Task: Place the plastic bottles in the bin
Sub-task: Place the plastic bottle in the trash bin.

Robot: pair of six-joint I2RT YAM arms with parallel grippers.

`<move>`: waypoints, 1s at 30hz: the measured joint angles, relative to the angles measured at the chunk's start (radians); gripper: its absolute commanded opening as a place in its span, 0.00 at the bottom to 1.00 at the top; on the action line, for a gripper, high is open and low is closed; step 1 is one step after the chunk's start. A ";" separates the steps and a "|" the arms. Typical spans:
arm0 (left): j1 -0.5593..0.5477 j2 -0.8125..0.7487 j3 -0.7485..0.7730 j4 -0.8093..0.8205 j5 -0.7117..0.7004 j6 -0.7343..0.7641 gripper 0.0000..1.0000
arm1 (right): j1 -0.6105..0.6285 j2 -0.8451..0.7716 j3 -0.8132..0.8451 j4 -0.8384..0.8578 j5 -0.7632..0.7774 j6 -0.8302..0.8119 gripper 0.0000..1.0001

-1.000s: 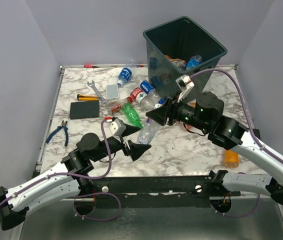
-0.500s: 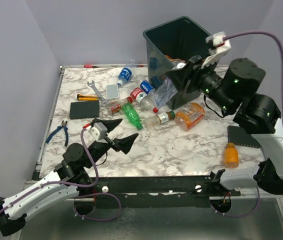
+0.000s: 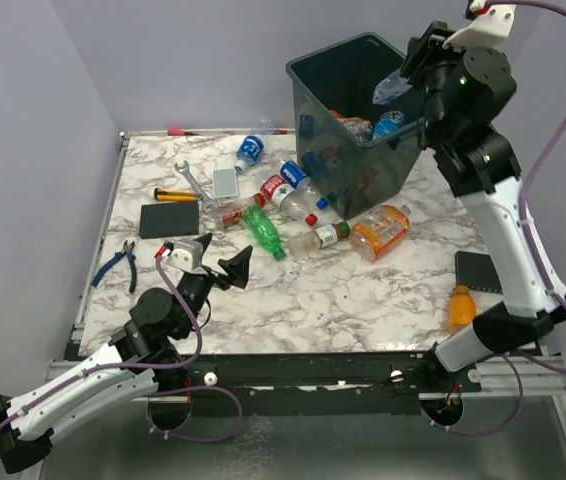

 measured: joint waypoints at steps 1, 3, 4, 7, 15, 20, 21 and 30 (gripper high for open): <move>0.000 0.003 0.000 -0.008 -0.011 0.000 0.99 | -0.047 0.029 0.000 0.013 -0.005 0.023 0.00; 0.000 0.008 0.000 -0.014 -0.024 0.000 0.99 | -0.132 0.071 -0.035 0.053 -0.008 0.071 0.00; 0.000 0.012 0.001 -0.016 -0.031 0.000 0.99 | -0.174 0.076 -0.087 0.090 -0.014 0.098 0.00; 0.000 0.030 0.010 -0.038 -0.047 -0.001 0.99 | -0.262 0.080 -0.240 0.185 -0.040 0.145 0.00; 0.000 0.036 0.020 -0.072 -0.061 -0.002 0.99 | -0.299 0.250 -0.158 0.235 -0.011 0.023 0.00; 0.000 0.052 0.021 -0.072 -0.058 -0.002 0.99 | -0.295 0.249 -0.236 0.232 -0.010 -0.010 0.00; 0.000 0.059 0.021 -0.072 -0.057 -0.002 0.99 | -0.295 0.251 -0.246 0.226 -0.011 -0.010 0.01; 0.000 0.108 0.021 -0.072 -0.048 -0.002 0.99 | -0.295 0.263 -0.257 0.103 -0.082 0.046 0.77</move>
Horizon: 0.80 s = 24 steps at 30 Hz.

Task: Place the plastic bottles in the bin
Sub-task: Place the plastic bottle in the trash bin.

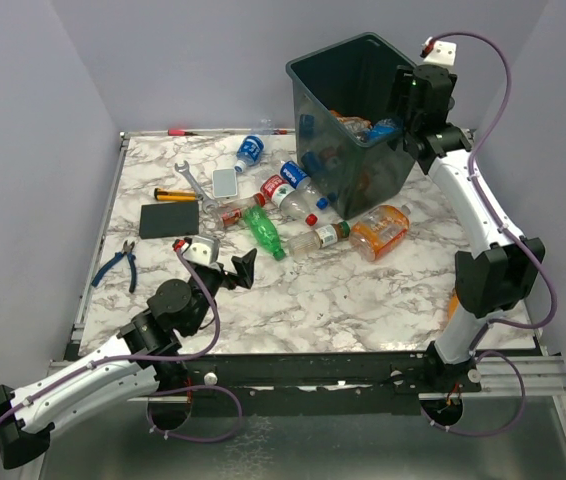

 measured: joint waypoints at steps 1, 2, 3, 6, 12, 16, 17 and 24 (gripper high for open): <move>0.000 0.002 0.000 0.000 0.001 0.000 0.99 | 0.000 0.000 0.000 -0.011 -0.009 0.014 0.79; 0.000 0.003 0.000 0.000 0.002 0.000 0.99 | 0.000 0.000 0.000 -0.018 -0.020 0.021 0.81; 0.000 0.003 0.000 0.000 0.003 0.000 0.99 | 0.000 0.000 0.002 -0.019 -0.027 0.032 0.84; 0.000 0.004 0.000 0.000 0.006 0.000 0.99 | 0.000 0.000 0.021 -0.035 -0.053 0.070 0.93; 0.000 0.018 0.004 0.000 0.011 0.000 0.99 | 0.000 -0.004 0.172 -0.103 -0.126 0.167 1.00; 0.000 0.027 0.005 0.000 0.011 0.000 0.99 | 0.000 -0.087 0.196 -0.101 -0.195 0.257 1.00; 0.000 0.030 0.005 0.000 0.012 0.000 0.99 | 0.001 -0.119 0.189 -0.099 -0.213 0.283 1.00; 0.000 0.045 0.005 0.000 0.011 -0.002 0.99 | 0.003 -0.538 -0.212 0.032 -0.360 0.467 1.00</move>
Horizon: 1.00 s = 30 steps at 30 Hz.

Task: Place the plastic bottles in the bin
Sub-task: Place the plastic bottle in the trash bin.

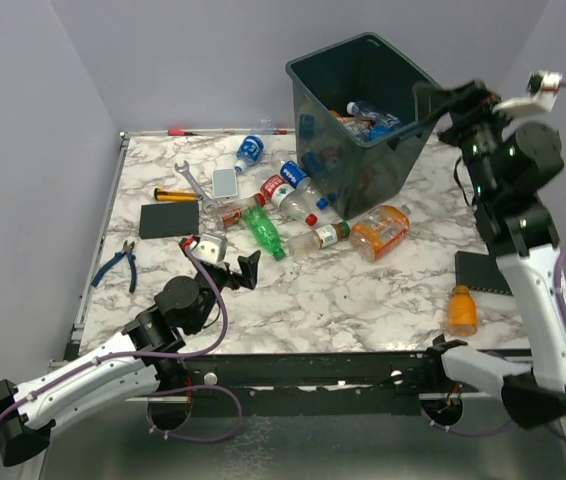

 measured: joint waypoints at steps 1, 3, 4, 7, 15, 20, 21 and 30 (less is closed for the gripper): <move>0.000 0.005 0.000 0.000 0.000 -0.002 0.99 | 0.000 -0.058 -0.068 0.018 -0.026 0.013 1.00; 0.000 0.020 0.000 0.000 -0.001 -0.005 0.99 | 0.000 -0.183 -0.217 0.046 -0.103 0.029 1.00; 0.000 0.027 0.000 0.000 -0.001 -0.006 0.99 | 0.000 -0.245 -0.291 0.053 -0.145 0.032 1.00; 0.000 0.047 0.000 -0.002 -0.001 -0.009 0.99 | 0.002 -0.385 -0.473 0.055 -0.211 0.050 1.00; 0.000 0.070 0.002 -0.015 -0.018 -0.017 0.99 | 0.004 -0.665 -0.978 -0.074 -0.102 0.204 0.99; 0.000 0.100 0.011 -0.018 -0.020 -0.016 0.99 | 0.003 -0.594 -1.164 -0.076 -0.071 0.329 0.99; 0.000 0.104 0.011 -0.019 -0.020 -0.016 0.99 | 0.001 -0.561 -1.180 -0.063 -0.070 0.349 1.00; 0.000 0.096 0.012 -0.042 -0.015 -0.016 0.99 | -0.112 -0.261 -1.214 0.190 -0.089 0.455 1.00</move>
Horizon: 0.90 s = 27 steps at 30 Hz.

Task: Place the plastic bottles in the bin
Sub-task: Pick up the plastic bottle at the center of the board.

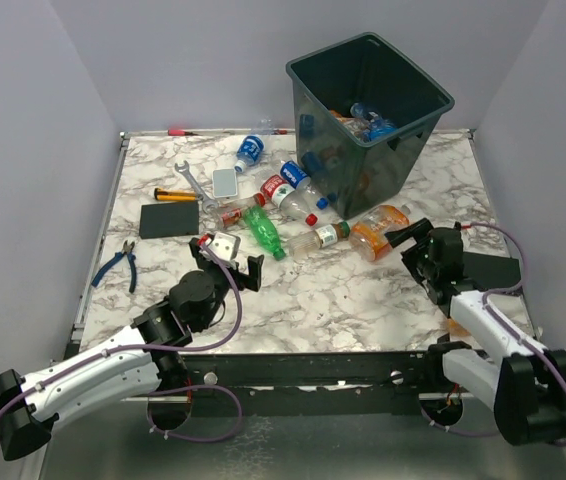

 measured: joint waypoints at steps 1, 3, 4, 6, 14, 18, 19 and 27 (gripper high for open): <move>0.000 -0.002 0.001 -0.002 0.002 0.000 0.99 | -0.030 0.037 -0.006 0.037 -0.018 0.009 1.00; 0.000 -0.005 0.002 -0.002 0.006 0.000 0.99 | -0.087 0.121 -0.019 0.103 -0.054 0.023 1.00; 0.000 -0.005 0.003 -0.002 0.010 0.000 0.99 | -0.108 0.161 -0.023 0.129 -0.073 0.031 1.00; 0.000 -0.006 0.003 -0.003 0.018 0.000 0.99 | -0.129 0.234 -0.024 0.177 -0.101 0.041 1.00; 0.000 -0.009 0.003 -0.003 0.023 0.000 0.99 | -0.132 0.393 0.002 0.357 -0.172 0.048 1.00; 0.000 -0.002 0.008 -0.003 0.025 0.000 0.99 | -0.132 0.455 0.021 0.426 -0.183 0.049 0.99; 0.000 0.000 0.010 -0.003 0.026 0.000 0.99 | -0.132 0.468 0.021 0.446 -0.186 0.050 0.98; 0.000 0.008 0.015 -0.003 0.027 0.001 0.99 | -0.132 0.568 0.035 0.571 -0.222 0.061 0.64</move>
